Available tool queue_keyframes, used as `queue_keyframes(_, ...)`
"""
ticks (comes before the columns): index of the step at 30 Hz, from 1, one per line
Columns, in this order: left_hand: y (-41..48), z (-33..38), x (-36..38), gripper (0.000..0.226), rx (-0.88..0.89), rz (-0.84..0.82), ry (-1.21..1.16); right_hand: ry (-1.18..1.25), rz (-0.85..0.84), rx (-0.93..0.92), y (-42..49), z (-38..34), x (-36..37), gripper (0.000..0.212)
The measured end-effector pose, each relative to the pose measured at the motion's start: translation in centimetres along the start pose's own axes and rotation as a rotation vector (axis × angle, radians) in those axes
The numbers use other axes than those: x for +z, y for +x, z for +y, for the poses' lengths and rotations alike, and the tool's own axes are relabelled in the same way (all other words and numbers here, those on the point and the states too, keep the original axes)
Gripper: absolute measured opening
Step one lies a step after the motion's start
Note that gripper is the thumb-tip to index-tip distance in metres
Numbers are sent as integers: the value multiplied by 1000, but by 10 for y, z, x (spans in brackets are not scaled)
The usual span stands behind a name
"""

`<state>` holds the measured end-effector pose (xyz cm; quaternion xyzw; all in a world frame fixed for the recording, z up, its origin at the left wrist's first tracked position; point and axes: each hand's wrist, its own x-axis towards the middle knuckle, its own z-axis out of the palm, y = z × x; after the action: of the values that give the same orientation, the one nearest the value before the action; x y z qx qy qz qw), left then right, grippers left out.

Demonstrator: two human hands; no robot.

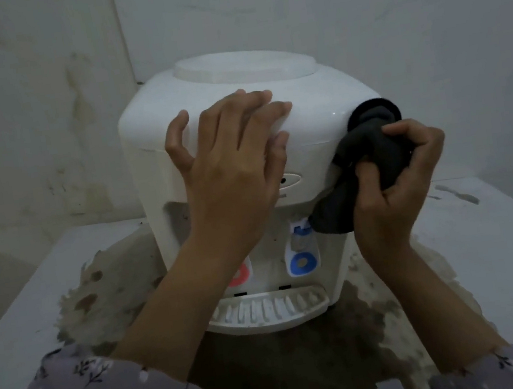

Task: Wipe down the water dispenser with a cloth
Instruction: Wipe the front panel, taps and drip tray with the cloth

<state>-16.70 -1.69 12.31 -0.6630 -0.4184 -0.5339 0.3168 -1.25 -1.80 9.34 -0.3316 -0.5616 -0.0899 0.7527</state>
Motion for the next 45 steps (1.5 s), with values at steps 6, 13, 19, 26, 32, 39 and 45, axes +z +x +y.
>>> queue_keyframes(6,-3,1,8,20,17,116,-11,-43,-59,44,-65,45,-12,27)
queue_keyframes(13,0,9,3,25,-11,79,52,29,-30,9,-34,38,-15,27)
queue_keyframes(19,-18,15,6,37,22,-11,145,-30,-32,-68,-35,41,-13,30)
queue_keyframes(26,-47,23,4,45,62,-65,220,-52,-181,-37,-81,61,-27,24)
queue_keyframes(32,-62,23,5,44,113,-79,301,1,-71,-155,-22,34,-11,29)
queue_keyframes(39,-85,17,3,39,179,-137,312,-176,-408,-331,-104,87,-36,25)
queue_keyframes(45,-67,9,-7,38,190,-69,310,-212,-289,-475,-68,66,-42,18)
